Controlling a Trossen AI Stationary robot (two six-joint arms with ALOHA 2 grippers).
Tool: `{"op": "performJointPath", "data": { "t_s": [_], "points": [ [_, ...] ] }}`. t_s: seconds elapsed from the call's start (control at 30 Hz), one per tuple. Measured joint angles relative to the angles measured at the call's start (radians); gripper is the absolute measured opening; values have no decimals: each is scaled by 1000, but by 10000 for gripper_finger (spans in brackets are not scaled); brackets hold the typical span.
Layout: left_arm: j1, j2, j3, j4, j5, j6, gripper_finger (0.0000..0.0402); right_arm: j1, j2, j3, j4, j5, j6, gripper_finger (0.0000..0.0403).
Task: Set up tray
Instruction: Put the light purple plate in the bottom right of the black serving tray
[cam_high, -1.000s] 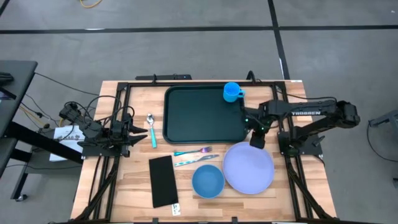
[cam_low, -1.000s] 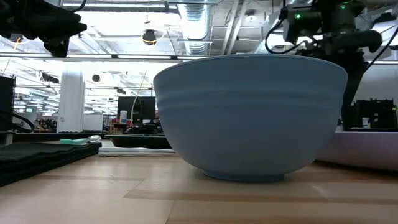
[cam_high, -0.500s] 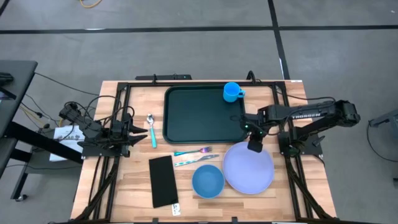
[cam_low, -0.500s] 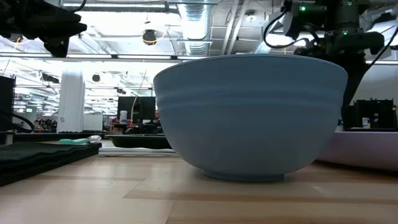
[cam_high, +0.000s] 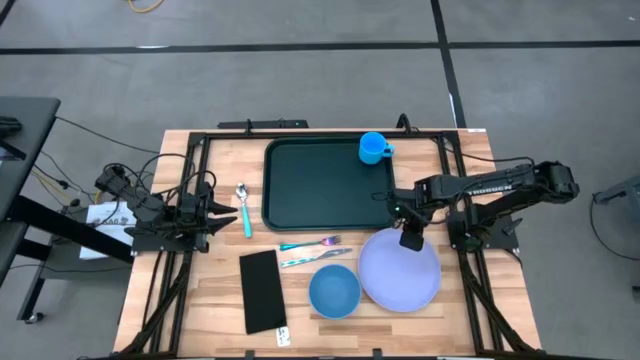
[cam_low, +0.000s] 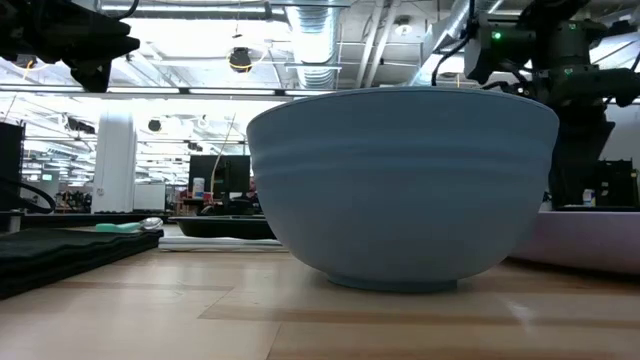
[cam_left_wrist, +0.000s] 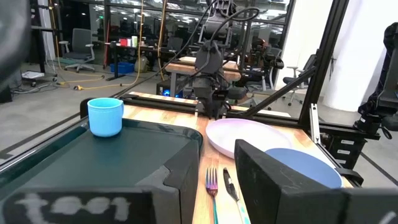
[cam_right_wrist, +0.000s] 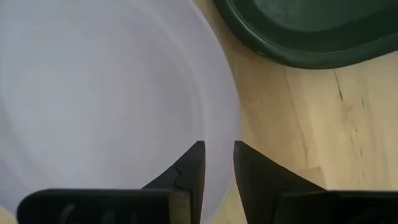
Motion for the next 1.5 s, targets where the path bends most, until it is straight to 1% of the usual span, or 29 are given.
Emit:
{"op": "performJointPath", "data": {
  "t_s": [0.2, 0.5, 0.8, 1.1, 1.33, 1.5],
  "points": [
    [0, 0, 0, 0, 0, 0, 94, 0, 0, -36, 29, 0, 0, 77],
    [0, 0, 0, 0, 0, 0, 94, 0, 0, -40, 68, 0, 0, 77],
    [0, 0, 0, 0, 0, 0, 94, 0, 0, -40, 69, 2, 0, 77],
    [0, 0, 0, 0, 0, 0, 94, -1, 0, -42, 65, 29, -1, 77],
    [0, 0, 0, 0, 0, 0, 94, -1, 1, -99, 75, 29, 7, 77],
    [0, 0, 0, 0, 0, -1, 94, -2, 1, -101, 102, 29, 24, 77]
  ]
}}
